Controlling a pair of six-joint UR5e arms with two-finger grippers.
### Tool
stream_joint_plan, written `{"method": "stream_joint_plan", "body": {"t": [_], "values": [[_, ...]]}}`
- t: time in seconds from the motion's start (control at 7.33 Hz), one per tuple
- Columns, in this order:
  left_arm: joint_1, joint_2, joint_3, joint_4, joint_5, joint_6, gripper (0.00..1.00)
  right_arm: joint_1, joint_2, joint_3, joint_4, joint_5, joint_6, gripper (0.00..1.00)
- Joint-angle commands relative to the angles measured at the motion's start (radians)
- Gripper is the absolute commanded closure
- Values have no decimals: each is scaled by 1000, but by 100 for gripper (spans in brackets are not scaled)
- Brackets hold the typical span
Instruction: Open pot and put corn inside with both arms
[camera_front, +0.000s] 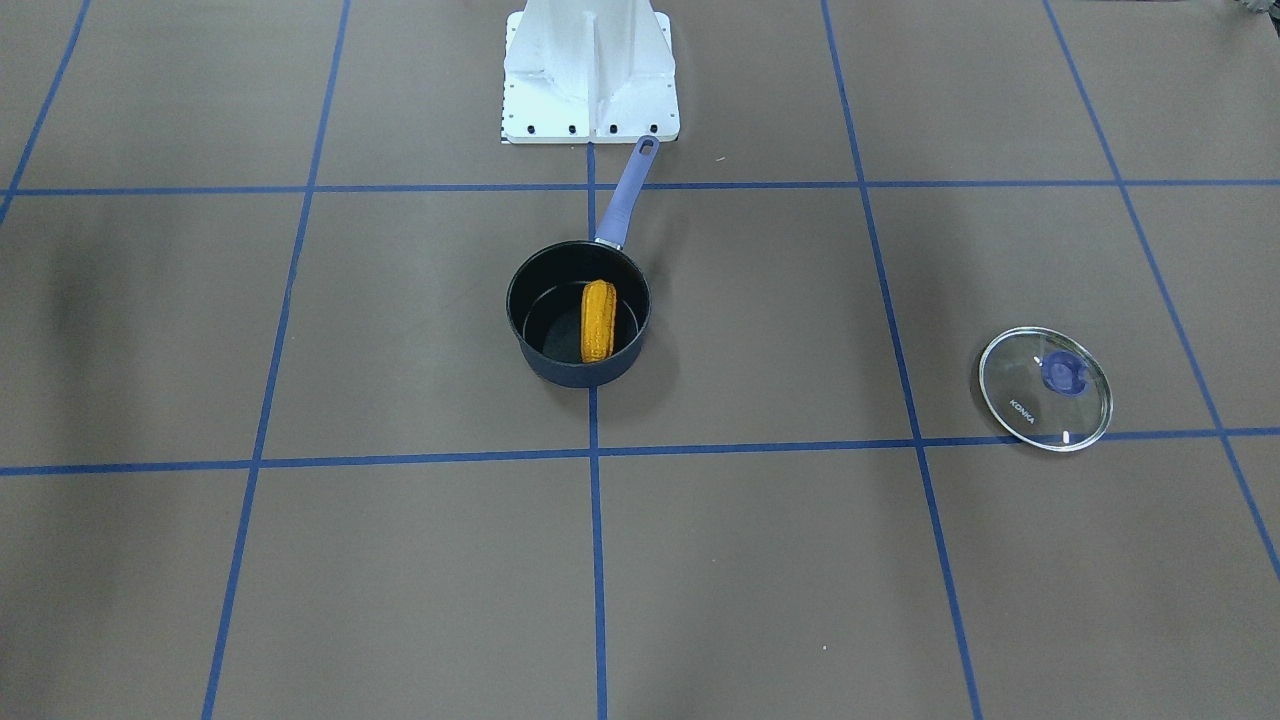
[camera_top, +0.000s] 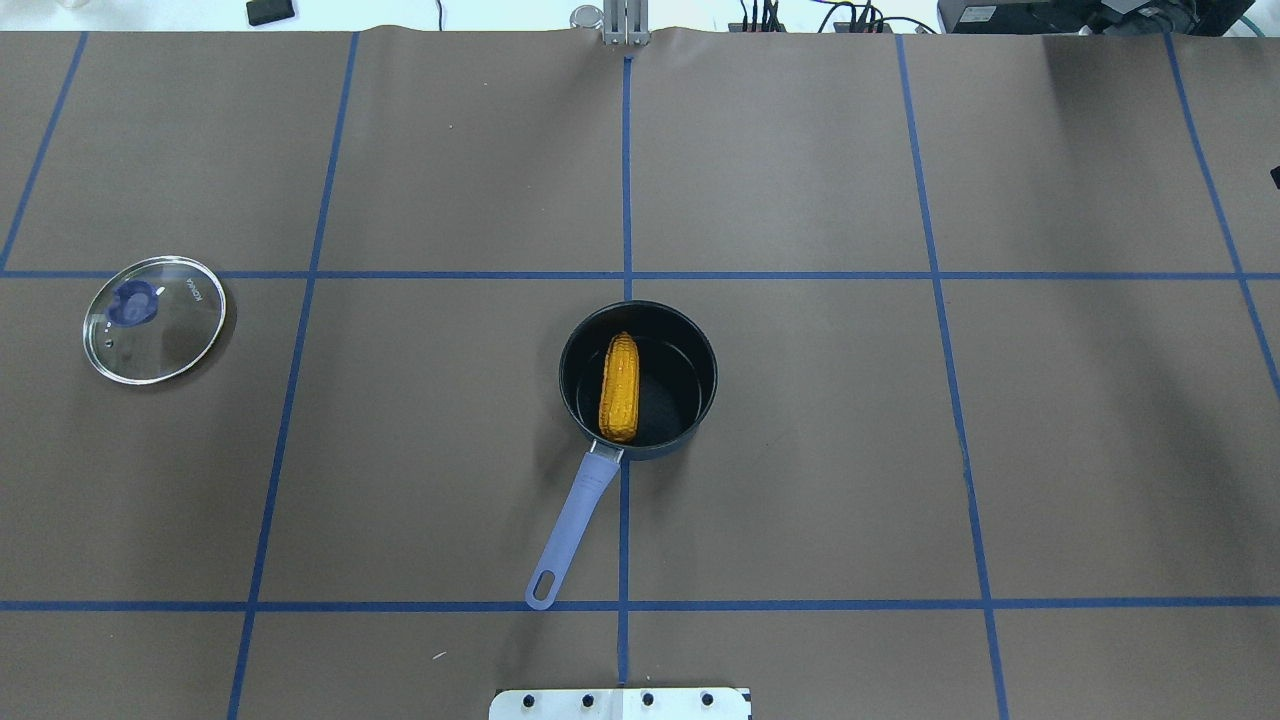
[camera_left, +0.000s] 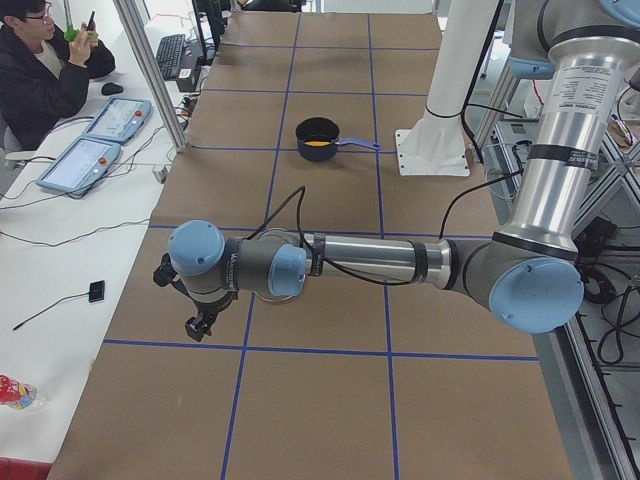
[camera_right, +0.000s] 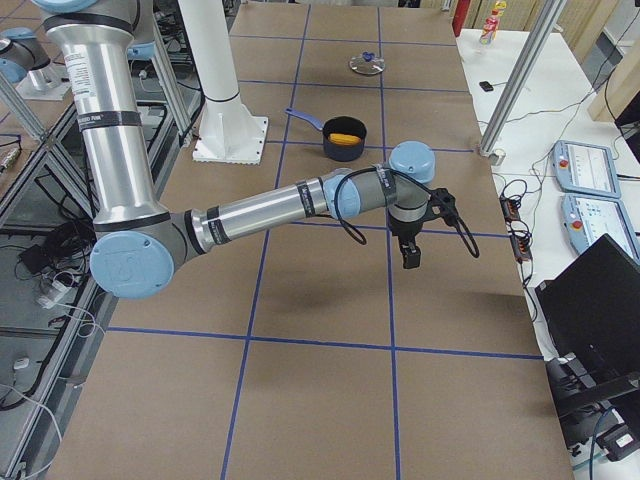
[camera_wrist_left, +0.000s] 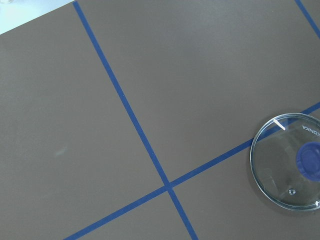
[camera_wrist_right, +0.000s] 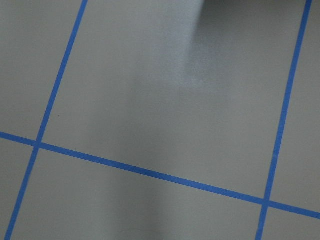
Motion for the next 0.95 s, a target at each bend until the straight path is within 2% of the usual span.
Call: {"method": "stream_joint_plan", "body": {"t": [0.0,0.82], "values": [[-31,8,21,-2,0,2,3,47,-38,-1,1,-4,-1,0],[-33,14,10,-10,-3,2,2,71,-27,-7,14,-8,8,0]]}}
